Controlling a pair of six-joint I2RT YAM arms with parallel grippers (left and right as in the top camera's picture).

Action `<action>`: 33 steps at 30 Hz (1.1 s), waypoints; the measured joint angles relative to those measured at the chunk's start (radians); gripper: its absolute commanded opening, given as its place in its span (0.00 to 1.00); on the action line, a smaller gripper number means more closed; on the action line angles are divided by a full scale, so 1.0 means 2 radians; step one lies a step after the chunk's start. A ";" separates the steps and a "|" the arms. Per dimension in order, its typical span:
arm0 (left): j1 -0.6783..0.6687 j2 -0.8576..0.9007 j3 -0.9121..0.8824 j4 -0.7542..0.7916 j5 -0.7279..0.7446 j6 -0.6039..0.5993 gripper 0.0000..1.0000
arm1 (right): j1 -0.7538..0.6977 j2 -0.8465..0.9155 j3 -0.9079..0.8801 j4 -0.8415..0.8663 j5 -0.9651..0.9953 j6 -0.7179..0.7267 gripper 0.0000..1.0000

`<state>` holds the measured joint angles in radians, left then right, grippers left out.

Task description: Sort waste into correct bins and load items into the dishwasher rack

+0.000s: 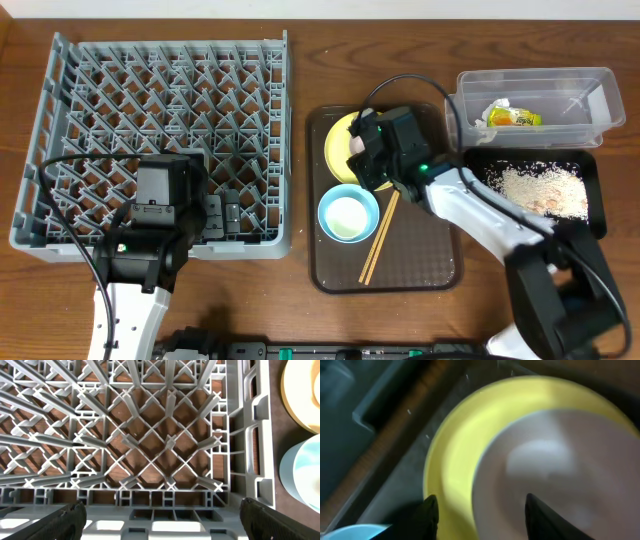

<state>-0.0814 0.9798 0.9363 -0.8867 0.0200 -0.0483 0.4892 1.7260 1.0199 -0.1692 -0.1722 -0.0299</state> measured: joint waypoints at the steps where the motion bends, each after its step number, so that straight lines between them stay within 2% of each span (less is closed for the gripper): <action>1: 0.000 0.000 0.000 0.000 0.000 0.000 1.00 | 0.000 -0.011 0.000 -0.005 -0.004 0.000 0.55; 8: 0.000 0.000 0.000 0.000 0.000 0.000 1.00 | 0.000 -0.138 0.005 -0.093 -0.023 0.014 0.47; 10: 0.000 0.000 0.000 0.000 0.000 0.000 1.00 | 0.000 -0.148 0.006 -0.131 -0.039 0.017 0.41; 11: 0.000 0.000 0.000 0.000 0.000 0.000 1.00 | 0.000 -0.147 0.006 -0.151 -0.049 0.020 0.36; 16: 0.000 0.000 0.000 0.000 0.000 0.000 1.00 | 0.000 -0.120 0.006 -0.220 -0.079 0.031 0.33; 24: 0.000 0.000 0.000 0.000 0.000 0.000 1.00 | 0.020 -0.061 0.006 -0.229 -0.094 0.059 0.31; 29: 0.000 0.000 0.000 0.000 0.000 0.000 1.00 | 0.026 -0.048 0.006 -0.230 -0.097 0.067 0.11; 33: 0.000 0.000 0.000 0.000 0.000 0.000 1.00 | 0.029 -0.048 0.006 -0.221 -0.095 0.076 0.01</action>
<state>-0.0814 0.9798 0.9367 -0.8867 0.0200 -0.0486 0.5476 1.6299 1.0321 -0.6121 -0.3618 0.1223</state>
